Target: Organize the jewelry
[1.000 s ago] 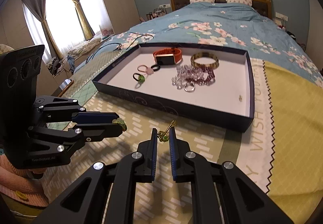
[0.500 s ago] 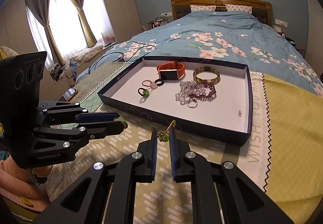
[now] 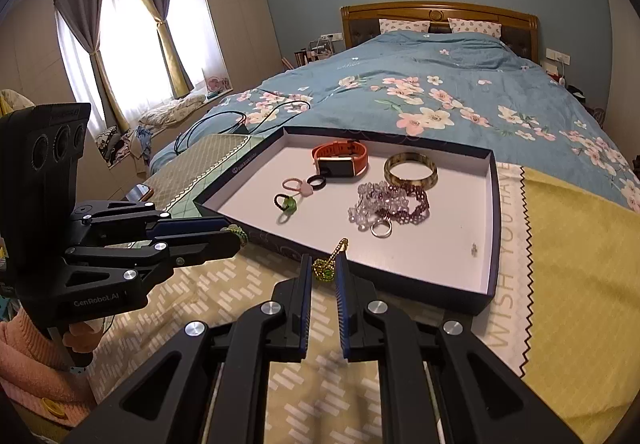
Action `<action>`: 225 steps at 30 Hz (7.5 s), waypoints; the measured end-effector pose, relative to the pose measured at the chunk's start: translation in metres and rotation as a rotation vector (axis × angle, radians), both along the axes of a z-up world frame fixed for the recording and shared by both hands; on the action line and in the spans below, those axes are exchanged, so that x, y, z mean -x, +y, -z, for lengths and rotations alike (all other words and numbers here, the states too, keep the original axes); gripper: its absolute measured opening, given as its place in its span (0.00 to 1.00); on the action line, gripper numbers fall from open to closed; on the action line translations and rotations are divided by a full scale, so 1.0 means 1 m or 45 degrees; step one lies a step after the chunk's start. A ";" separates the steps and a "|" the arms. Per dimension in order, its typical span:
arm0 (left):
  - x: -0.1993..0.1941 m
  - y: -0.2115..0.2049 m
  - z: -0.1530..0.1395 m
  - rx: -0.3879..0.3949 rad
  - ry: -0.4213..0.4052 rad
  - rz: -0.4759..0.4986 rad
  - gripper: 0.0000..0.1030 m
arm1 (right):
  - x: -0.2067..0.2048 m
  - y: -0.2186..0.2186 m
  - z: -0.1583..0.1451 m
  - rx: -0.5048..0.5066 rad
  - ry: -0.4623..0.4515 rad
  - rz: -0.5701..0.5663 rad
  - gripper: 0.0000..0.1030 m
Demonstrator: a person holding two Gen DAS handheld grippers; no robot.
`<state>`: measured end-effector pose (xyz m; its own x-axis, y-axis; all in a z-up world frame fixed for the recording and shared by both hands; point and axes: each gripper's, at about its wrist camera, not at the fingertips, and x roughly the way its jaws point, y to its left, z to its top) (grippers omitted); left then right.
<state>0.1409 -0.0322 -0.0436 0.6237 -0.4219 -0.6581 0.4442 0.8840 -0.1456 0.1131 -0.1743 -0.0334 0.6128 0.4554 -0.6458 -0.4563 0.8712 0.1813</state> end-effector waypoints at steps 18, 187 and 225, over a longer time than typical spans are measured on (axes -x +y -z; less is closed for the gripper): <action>-0.019 0.006 -0.008 0.005 -0.032 -0.058 0.17 | -0.018 0.004 -0.008 0.011 -0.038 0.001 0.10; -0.129 -0.034 0.050 -0.182 0.158 -0.070 0.04 | -0.116 0.013 0.029 0.167 0.098 0.063 0.11; -0.021 0.030 -0.009 -0.071 -0.160 -0.349 0.95 | -0.031 -0.012 0.003 0.037 -0.116 0.198 0.83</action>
<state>0.1616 -0.0025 -0.0343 0.7872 -0.1920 -0.5860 0.1995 0.9785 -0.0527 0.1437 -0.1867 -0.0360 0.7307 0.3328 -0.5961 -0.3291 0.9367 0.1195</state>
